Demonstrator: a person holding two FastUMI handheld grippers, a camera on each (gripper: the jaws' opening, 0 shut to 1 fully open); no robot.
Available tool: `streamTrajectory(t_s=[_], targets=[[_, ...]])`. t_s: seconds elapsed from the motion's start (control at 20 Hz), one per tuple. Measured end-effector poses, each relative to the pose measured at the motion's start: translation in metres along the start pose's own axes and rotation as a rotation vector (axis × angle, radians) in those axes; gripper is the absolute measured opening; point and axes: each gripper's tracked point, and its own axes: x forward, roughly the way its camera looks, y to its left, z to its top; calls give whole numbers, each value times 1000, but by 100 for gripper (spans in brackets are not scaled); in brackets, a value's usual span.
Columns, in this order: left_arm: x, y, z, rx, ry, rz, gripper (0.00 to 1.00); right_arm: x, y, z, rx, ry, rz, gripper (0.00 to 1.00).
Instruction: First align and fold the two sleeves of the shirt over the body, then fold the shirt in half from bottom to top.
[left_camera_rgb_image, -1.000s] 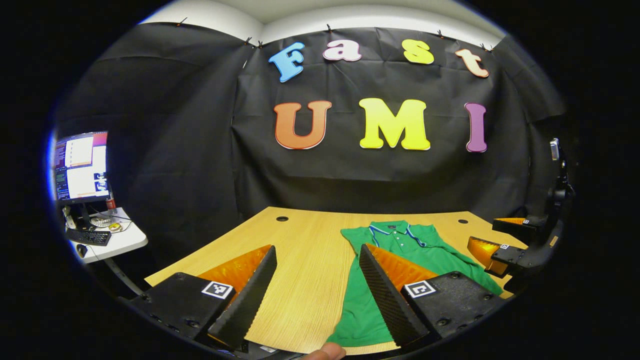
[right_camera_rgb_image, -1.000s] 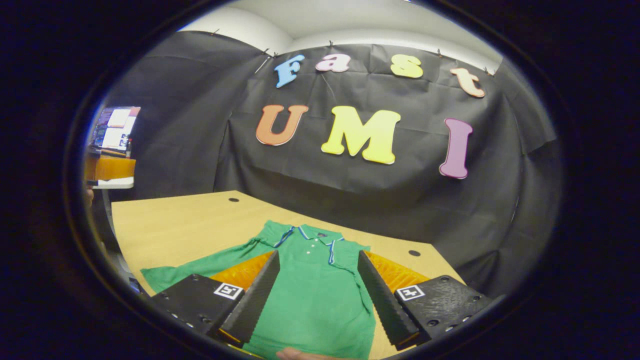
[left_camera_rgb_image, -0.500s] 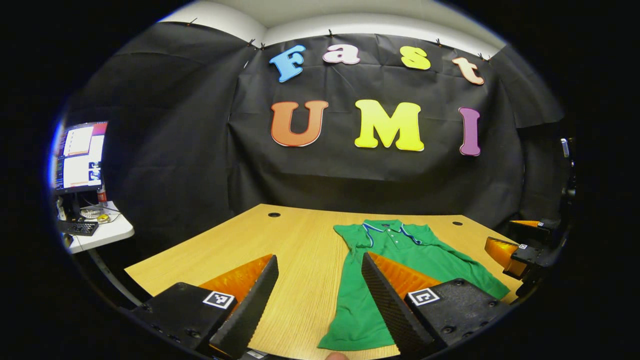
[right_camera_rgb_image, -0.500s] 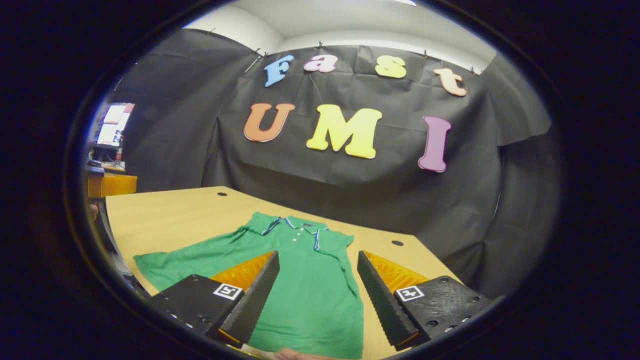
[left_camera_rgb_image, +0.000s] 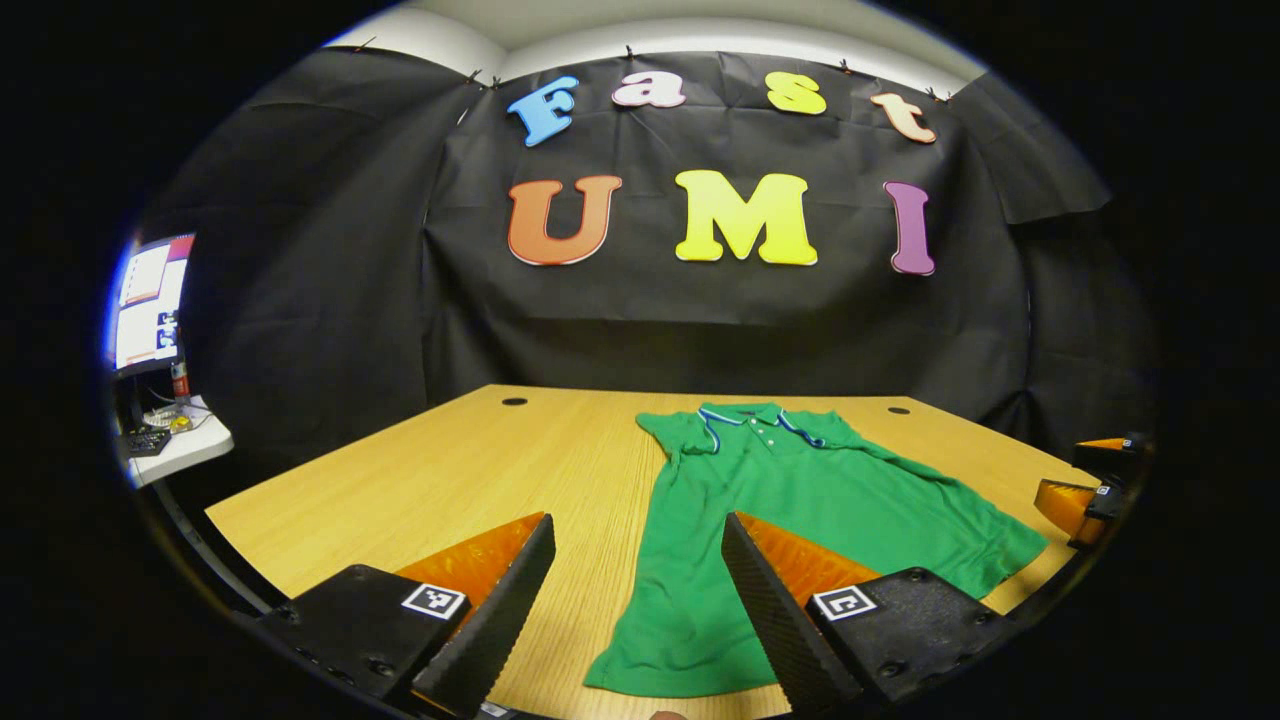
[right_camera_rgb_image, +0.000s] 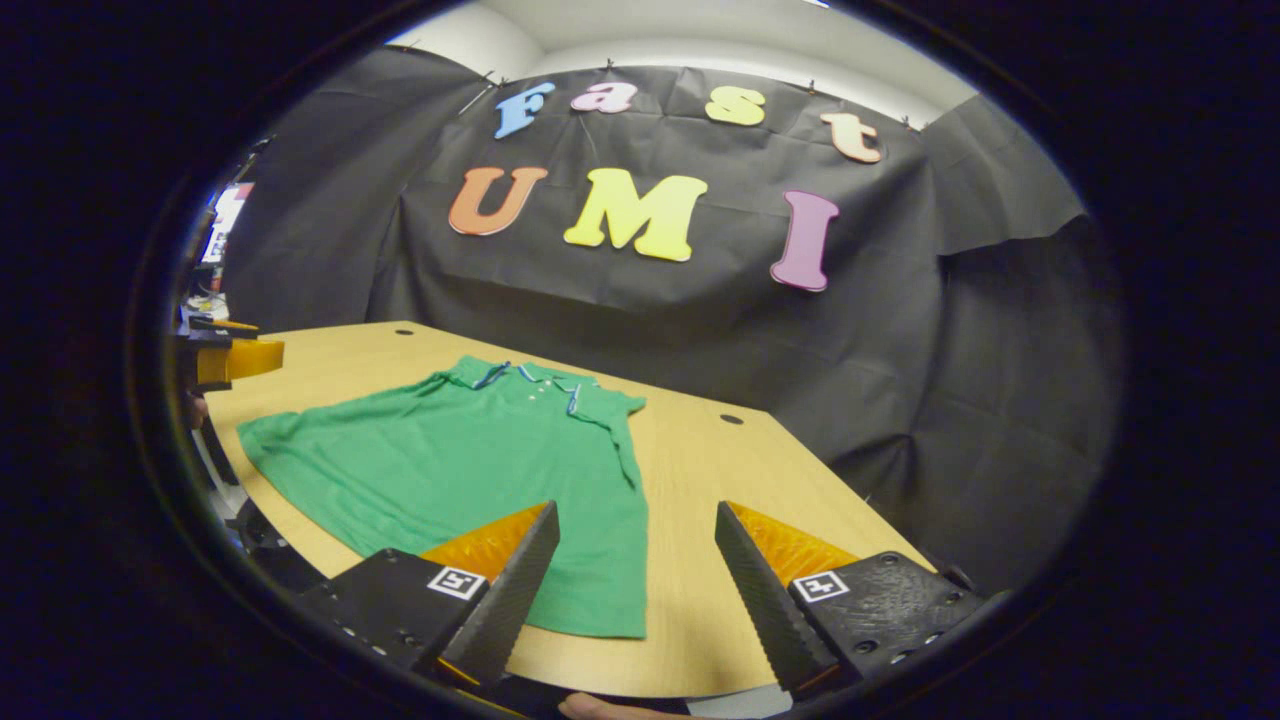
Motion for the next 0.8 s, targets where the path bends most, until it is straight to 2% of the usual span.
streamTrajectory(t_s=[0.15,0.25,0.45,0.6,0.7,0.75,0.8], targets=[[2,-5,-26,-6,82,-26,100,-1,4,-29,67,70,33,98],[1,-10,-24,-3,84,-42,100,5,10,-45,99,128,54,94],[2,-13,-41,41,143,-53,100,11,20,-66,182,217,95,98],[8,-9,-62,-42,226,-50,100,16,25,-65,213,233,123,93],[7,-4,-57,-83,206,-41,100,17,31,-63,220,231,135,92],[7,-4,-61,-89,217,-37,90,19,32,-62,219,225,141,92],[5,0,-62,-76,217,-24,84,20,36,-63,226,229,149,86]])
